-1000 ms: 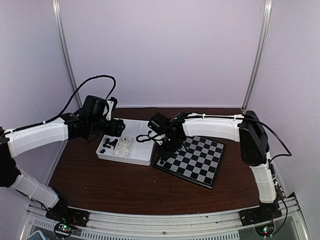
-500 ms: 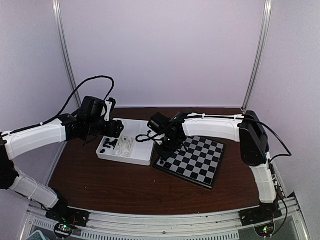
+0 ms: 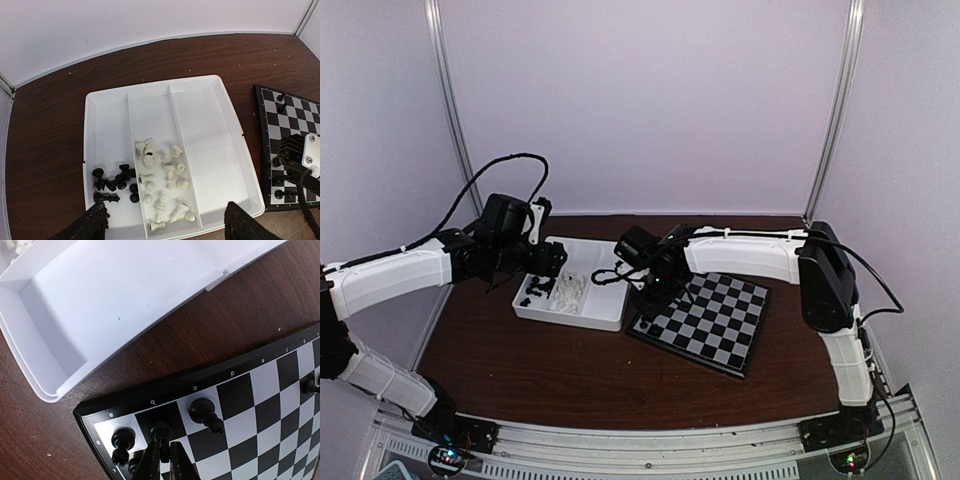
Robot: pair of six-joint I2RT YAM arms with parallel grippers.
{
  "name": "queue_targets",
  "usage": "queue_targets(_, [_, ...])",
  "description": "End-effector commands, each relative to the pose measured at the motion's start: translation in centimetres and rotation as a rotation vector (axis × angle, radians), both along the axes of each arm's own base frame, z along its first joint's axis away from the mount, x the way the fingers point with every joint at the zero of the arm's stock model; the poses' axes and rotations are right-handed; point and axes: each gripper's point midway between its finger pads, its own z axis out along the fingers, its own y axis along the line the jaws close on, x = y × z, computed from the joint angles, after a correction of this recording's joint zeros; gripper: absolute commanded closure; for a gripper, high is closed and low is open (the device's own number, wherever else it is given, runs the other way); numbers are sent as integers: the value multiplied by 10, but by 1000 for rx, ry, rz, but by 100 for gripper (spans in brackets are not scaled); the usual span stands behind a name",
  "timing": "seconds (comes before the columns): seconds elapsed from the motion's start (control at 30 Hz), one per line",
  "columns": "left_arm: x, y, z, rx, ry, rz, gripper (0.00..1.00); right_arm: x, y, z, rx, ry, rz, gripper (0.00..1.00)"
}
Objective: Set up the chess pieces on the board
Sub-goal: Place the chess piece on the chessboard.
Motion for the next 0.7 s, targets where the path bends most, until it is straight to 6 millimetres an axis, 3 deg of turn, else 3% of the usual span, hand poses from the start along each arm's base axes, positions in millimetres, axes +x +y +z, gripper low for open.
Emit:
queue_targets(0.0, [1, 3, 8, -8, -28, -1, 19, -1, 0, -2, -10, -12, -4, 92])
queue_targets(0.43, [1, 4, 6, 2, -26, 3, 19, 4, 4, 0, -4, -27, -1, 92])
queue_targets(0.57, [2, 5, 6, 3, -28, 4, 19, 4, 4, 3, -2, -33, -2, 79])
queue_targets(0.67, [1, 5, 7, 5, -30, 5, 19, 6, 4, 11, 10, -48, -6, 76])
